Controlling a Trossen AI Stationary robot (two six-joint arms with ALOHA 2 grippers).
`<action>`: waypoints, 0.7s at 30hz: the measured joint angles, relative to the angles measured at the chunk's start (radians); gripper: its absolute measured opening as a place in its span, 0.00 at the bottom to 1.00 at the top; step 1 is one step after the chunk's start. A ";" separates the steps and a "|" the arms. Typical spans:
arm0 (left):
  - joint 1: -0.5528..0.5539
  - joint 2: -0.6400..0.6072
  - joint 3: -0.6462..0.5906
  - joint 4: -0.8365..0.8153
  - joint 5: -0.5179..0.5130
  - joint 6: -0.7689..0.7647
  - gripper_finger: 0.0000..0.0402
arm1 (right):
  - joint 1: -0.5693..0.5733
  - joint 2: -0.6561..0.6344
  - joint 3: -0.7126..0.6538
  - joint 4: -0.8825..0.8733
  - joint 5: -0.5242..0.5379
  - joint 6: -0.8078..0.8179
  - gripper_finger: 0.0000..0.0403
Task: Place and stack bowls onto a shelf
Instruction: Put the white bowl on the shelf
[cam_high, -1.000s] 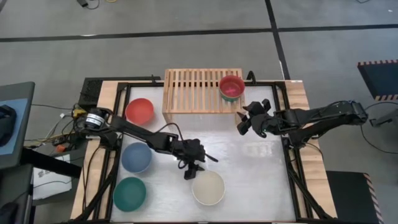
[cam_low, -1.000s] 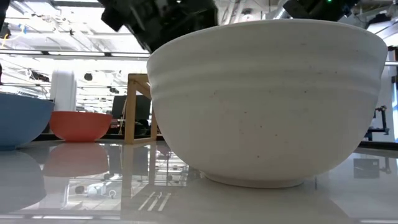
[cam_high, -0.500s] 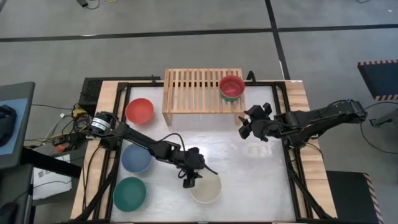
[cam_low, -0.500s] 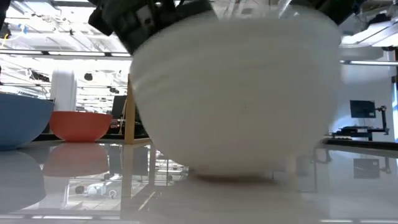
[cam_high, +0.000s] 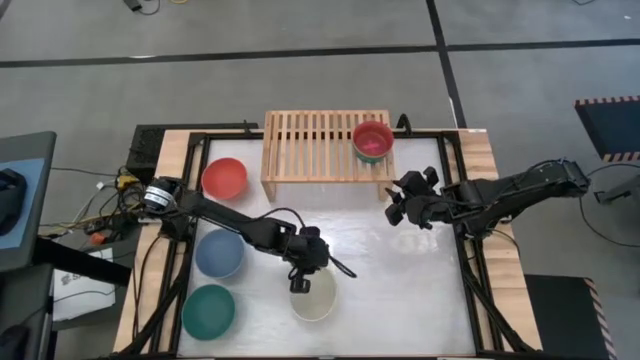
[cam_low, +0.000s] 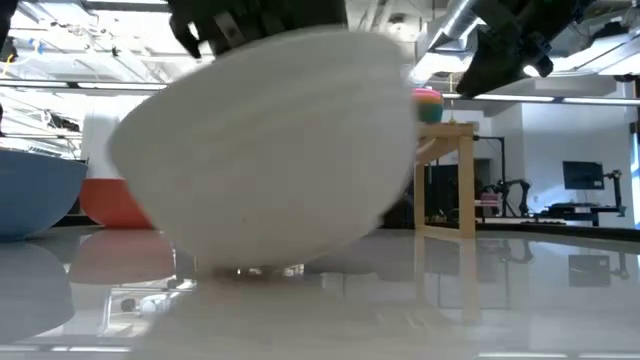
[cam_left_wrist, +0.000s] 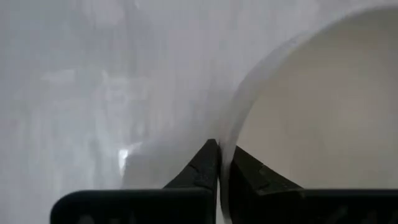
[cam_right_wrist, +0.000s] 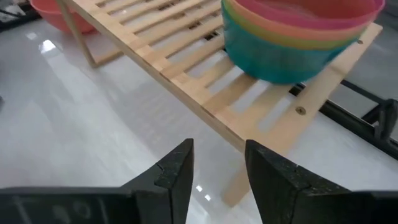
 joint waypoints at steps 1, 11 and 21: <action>0.005 -0.015 0.015 -0.040 0.002 0.013 0.00 | 0.000 0.000 0.000 -0.017 0.000 0.014 0.41; 0.197 -0.349 0.057 -0.291 -0.217 0.062 0.00 | 0.000 0.000 0.000 -0.096 -0.002 0.085 0.39; 0.594 -0.550 0.057 -0.193 -0.409 0.040 0.00 | 0.000 0.000 0.000 -0.087 -0.002 0.085 0.39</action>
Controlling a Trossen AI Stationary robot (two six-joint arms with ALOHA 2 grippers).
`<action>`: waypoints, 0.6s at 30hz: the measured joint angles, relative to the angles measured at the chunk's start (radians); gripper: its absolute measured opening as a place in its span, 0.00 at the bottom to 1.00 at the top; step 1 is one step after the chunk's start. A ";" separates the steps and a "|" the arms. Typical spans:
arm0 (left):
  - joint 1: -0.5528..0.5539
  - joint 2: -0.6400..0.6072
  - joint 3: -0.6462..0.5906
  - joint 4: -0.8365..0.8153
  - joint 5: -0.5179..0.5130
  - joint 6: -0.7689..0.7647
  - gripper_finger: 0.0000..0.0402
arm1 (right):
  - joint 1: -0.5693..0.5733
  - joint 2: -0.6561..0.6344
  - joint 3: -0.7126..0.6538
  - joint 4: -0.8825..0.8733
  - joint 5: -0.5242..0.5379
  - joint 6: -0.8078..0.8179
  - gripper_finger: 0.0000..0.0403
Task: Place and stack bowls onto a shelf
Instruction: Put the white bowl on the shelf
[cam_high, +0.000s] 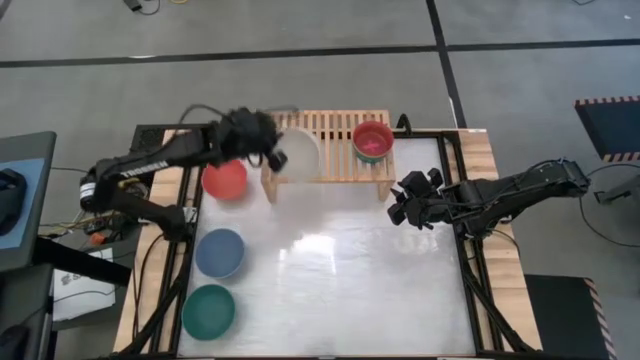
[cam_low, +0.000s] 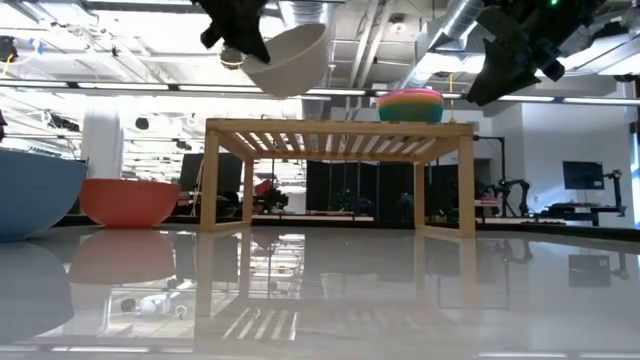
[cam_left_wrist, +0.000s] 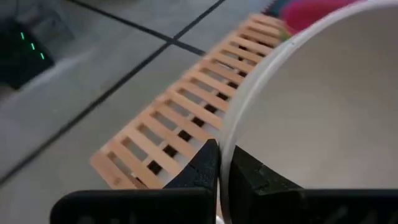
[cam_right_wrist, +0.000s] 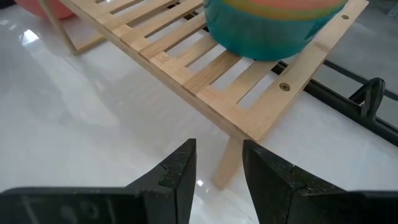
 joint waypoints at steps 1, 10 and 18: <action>0.043 0.001 0.000 0.008 0.041 -0.008 0.00 | 0.000 0.000 0.000 0.002 0.000 0.000 0.39; 0.275 0.131 0.099 -0.112 0.252 -0.053 0.00 | -0.001 0.000 0.000 0.002 0.000 0.000 0.39; 0.300 0.232 0.209 -0.185 0.347 -0.034 0.06 | -0.001 0.000 0.000 -0.003 0.000 0.000 0.39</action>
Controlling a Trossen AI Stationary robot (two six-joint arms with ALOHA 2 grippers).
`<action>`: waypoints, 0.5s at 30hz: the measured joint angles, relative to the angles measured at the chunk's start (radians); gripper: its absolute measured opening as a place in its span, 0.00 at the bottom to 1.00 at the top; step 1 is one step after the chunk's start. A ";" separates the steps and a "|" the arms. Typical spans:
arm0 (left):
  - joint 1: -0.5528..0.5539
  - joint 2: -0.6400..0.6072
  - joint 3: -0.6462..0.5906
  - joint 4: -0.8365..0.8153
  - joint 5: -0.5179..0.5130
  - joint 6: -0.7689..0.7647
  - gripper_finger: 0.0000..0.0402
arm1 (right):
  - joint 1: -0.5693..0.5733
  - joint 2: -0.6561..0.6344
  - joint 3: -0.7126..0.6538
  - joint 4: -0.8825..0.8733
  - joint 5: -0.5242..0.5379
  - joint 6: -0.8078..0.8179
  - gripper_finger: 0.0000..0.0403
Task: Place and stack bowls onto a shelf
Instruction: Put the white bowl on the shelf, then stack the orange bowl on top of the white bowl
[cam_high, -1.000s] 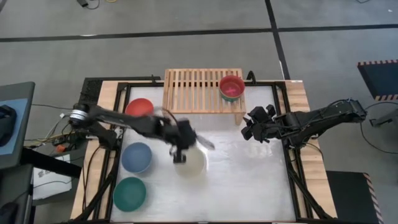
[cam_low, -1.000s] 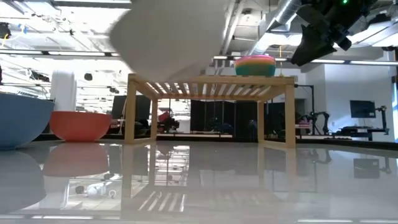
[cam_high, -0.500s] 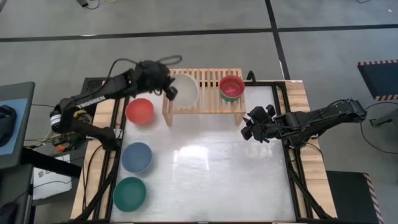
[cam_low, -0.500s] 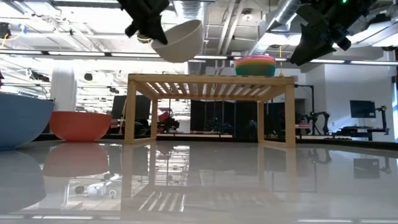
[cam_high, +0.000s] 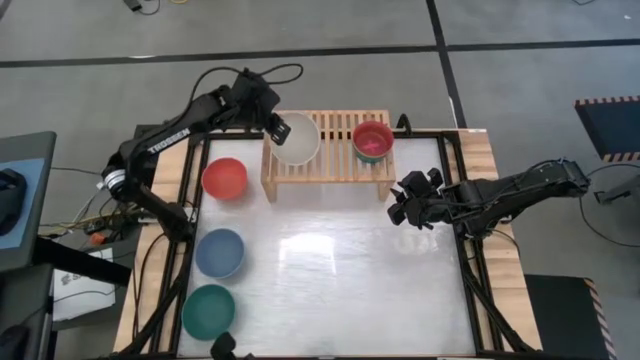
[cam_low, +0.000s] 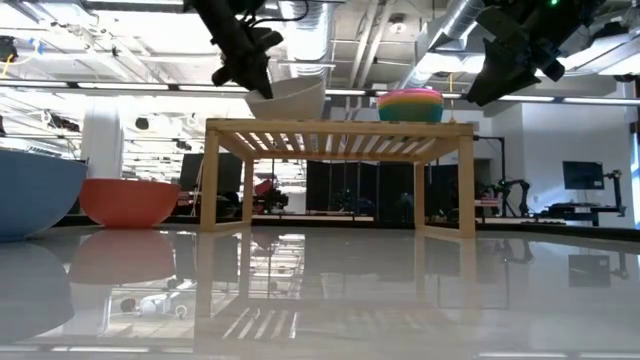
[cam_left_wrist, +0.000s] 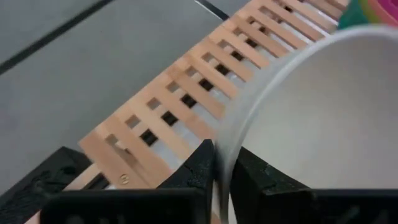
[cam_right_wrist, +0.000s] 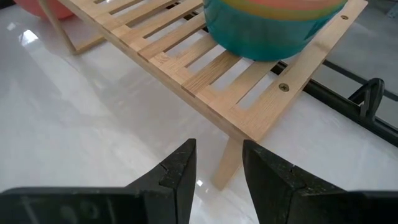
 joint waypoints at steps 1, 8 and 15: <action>0.000 0.009 0.008 -0.009 0.007 0.000 0.09 | 0.000 0.000 0.000 0.000 0.000 0.000 0.39; 0.001 0.020 0.017 -0.016 -0.060 0.011 0.29 | 0.000 0.000 0.000 0.000 -0.002 0.000 0.39; 0.003 -0.060 0.017 -0.015 -0.164 0.093 0.41 | 0.000 0.000 0.000 -0.002 -0.002 0.000 0.39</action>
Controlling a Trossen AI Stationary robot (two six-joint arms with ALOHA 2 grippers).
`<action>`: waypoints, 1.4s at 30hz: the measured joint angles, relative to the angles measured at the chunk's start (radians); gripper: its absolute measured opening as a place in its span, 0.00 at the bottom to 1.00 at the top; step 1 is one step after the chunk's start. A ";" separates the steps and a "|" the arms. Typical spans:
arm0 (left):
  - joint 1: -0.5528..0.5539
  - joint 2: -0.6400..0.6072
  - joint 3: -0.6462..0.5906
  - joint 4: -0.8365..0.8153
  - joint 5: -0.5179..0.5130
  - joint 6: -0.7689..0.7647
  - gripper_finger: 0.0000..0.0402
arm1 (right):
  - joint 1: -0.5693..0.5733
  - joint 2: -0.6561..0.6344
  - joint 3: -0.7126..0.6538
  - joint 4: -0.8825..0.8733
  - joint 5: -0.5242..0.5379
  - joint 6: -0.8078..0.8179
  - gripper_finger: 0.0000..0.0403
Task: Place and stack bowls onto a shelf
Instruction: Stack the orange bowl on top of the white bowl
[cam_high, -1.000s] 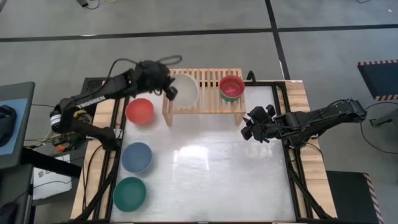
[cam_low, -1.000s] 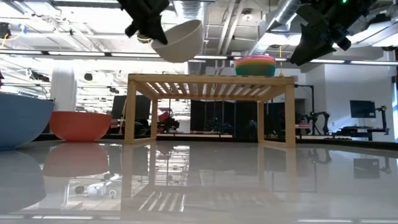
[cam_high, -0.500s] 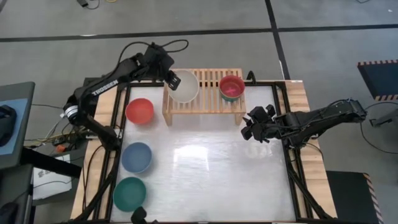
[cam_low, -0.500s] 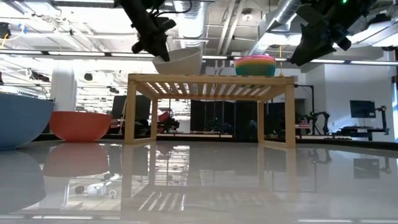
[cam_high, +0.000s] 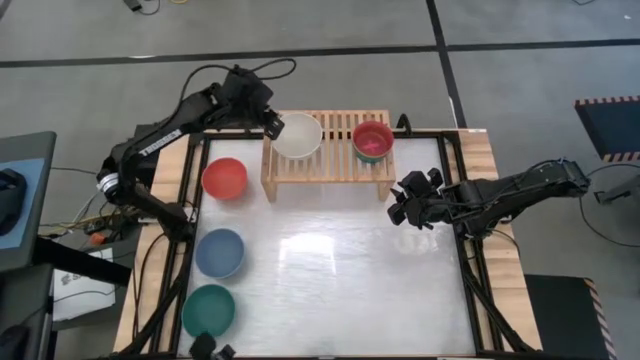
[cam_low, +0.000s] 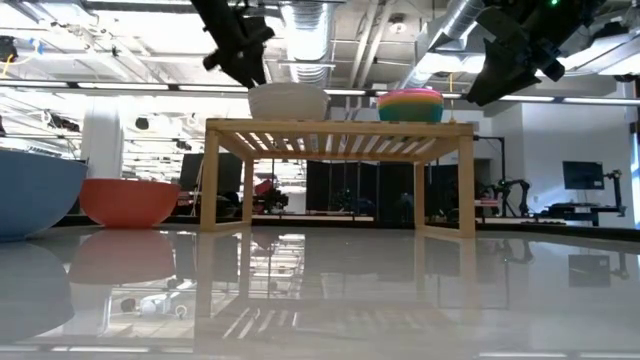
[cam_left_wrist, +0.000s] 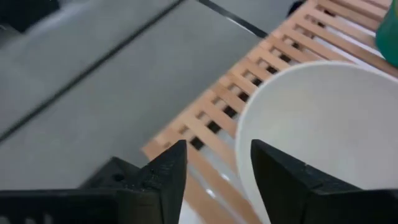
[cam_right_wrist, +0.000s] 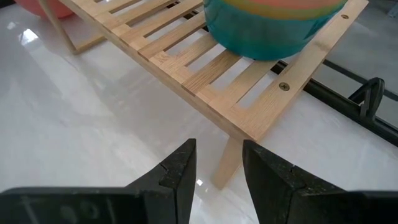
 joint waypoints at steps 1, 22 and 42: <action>0.000 -0.015 0.000 -0.004 -0.011 0.011 0.42 | 0.000 0.000 0.000 0.000 0.000 0.000 0.39; 0.185 -0.287 -0.525 -0.047 -0.090 -0.003 0.43 | 0.057 0.000 0.000 0.004 0.001 0.018 0.39; 0.271 -0.273 -0.661 -0.001 -0.141 0.189 0.43 | 0.058 0.000 0.000 0.001 -0.001 0.010 0.39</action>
